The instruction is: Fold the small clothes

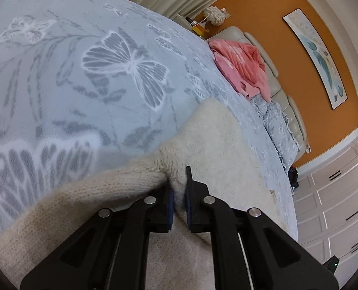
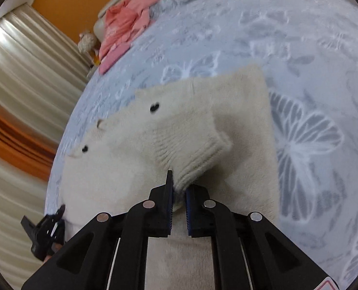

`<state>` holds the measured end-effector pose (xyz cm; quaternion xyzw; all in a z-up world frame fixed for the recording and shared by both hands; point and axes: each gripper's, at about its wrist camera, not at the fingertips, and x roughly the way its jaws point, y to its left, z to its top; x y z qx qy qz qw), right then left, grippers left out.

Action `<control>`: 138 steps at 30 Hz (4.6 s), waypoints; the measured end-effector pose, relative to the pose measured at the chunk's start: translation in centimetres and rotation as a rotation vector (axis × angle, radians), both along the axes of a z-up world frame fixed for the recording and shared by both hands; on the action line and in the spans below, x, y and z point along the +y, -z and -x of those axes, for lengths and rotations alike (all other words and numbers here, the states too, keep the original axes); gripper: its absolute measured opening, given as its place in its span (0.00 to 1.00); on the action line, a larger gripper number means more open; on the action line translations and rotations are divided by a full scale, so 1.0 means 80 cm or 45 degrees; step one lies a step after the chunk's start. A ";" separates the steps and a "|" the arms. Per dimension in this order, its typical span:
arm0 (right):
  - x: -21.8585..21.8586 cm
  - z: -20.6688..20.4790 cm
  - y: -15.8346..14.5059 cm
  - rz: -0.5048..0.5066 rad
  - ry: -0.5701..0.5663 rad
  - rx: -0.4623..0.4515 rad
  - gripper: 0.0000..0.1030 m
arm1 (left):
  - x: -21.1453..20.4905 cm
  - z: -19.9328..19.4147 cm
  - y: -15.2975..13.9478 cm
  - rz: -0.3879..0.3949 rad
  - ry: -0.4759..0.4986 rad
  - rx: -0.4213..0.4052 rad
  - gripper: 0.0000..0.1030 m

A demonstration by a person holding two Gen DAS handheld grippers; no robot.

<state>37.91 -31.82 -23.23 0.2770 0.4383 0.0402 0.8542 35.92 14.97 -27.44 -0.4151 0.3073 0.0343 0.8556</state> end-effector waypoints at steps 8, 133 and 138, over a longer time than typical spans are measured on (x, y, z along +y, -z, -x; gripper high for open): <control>-0.028 0.001 0.029 -0.102 0.128 0.055 0.08 | 0.004 0.005 0.008 0.016 0.005 -0.065 0.09; 0.013 0.361 -0.025 -0.239 0.013 0.315 0.07 | 0.035 0.285 -0.027 0.329 0.160 0.389 0.11; -0.017 0.396 -0.086 -0.194 0.060 0.151 0.06 | 0.030 0.309 -0.072 0.288 0.257 0.302 0.10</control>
